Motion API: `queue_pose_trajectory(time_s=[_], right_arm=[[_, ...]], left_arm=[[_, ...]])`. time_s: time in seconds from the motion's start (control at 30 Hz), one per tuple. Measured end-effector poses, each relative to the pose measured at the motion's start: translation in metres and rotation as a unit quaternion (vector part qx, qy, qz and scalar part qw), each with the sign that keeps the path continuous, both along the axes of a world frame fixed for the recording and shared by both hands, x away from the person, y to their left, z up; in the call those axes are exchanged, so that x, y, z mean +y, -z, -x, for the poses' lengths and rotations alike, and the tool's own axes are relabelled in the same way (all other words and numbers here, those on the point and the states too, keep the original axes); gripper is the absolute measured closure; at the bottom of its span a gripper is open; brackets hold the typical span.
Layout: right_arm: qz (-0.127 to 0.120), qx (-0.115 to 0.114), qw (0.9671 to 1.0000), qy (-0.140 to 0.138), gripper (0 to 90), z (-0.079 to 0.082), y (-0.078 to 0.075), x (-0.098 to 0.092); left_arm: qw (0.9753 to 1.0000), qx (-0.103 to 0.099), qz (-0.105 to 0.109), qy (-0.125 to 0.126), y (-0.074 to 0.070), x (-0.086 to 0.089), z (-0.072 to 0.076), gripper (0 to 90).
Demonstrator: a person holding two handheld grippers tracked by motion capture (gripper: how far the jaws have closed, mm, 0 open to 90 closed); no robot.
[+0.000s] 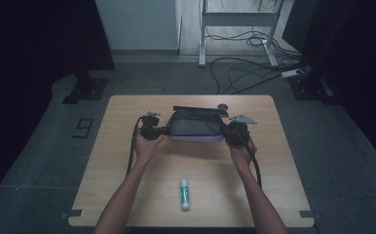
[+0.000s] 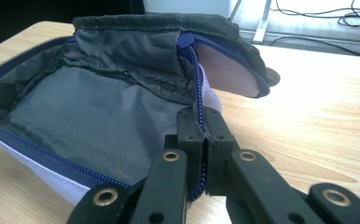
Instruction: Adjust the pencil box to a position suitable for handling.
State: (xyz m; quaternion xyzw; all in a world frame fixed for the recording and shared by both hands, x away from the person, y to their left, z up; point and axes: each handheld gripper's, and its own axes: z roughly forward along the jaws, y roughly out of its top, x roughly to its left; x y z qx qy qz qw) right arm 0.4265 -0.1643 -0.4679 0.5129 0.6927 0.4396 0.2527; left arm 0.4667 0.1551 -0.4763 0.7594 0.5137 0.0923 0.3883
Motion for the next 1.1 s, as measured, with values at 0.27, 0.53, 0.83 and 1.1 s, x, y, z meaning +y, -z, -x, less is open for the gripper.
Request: queue_pose_trajectory(time_s=[0.27,0.53,0.83,1.1], right_arm=[[-0.008,-0.007,0.9999,-0.002,86.7,0.004,-0.006,0.002],[-0.017,-0.012,0.9998,-0.007,86.7,0.008,-0.010,0.002],[-0.022,-0.006,0.9997,-0.006,86.7,0.014,-0.011,0.005],[-0.027,-0.013,0.9994,-0.015,86.7,0.020,-0.014,0.008]], left_arm=[[1.0000,-0.002,0.006,0.001,-0.007,0.005,0.003,86.1],[0.9999,-0.006,0.013,0.003,-0.011,0.009,0.008,86.4],[0.9998,0.000,0.018,0.006,-0.007,0.012,0.013,86.7],[0.9997,-0.001,0.025,0.007,-0.008,0.020,0.019,86.8]])
